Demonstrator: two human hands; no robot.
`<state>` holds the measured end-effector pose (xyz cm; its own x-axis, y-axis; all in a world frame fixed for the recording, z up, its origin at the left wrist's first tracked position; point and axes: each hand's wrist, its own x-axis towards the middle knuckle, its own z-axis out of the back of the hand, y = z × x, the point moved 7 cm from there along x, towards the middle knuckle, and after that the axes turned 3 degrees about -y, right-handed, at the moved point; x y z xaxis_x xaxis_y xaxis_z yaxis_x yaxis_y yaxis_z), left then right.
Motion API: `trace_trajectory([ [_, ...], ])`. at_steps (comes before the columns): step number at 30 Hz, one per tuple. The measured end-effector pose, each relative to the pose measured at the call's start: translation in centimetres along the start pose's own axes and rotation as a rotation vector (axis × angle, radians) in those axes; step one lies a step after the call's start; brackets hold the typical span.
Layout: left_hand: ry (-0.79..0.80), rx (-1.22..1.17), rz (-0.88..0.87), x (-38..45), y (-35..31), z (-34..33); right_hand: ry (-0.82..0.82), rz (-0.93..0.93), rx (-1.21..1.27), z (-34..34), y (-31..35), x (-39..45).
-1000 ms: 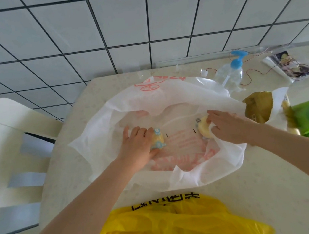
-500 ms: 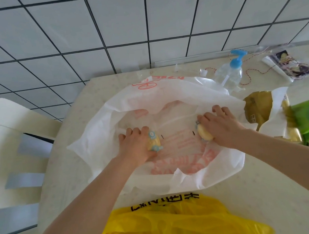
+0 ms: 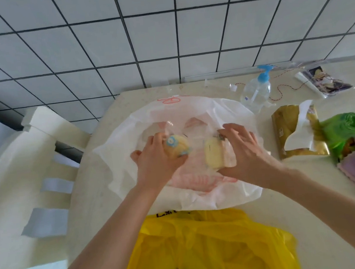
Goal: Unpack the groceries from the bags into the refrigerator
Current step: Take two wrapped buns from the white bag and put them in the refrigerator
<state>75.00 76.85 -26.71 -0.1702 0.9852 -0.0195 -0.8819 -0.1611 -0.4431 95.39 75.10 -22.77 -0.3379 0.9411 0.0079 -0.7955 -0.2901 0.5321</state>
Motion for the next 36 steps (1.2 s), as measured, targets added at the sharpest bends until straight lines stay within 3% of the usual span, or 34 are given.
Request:
trace_trajectory([
  [6,-0.031,-0.561,0.244,-10.5,0.0,6.2,-0.126,-0.151,0.344,2.1,4.9,-7.1],
  [10,-0.099,-0.66,0.328,-19.0,1.5,8.2,-0.115,-0.238,0.647,-0.2,6.7,-13.0],
  [16,-0.208,-0.743,0.54,-32.3,6.0,8.5,0.059,-0.257,0.918,-4.2,10.1,-20.4],
  [28,-0.453,-0.815,0.839,-51.5,13.9,10.2,0.43,-0.176,0.911,-11.7,20.9,-29.9],
  [36,-0.604,-0.913,0.864,-62.7,19.6,12.6,0.577,0.035,0.745,-17.5,30.6,-37.5],
])
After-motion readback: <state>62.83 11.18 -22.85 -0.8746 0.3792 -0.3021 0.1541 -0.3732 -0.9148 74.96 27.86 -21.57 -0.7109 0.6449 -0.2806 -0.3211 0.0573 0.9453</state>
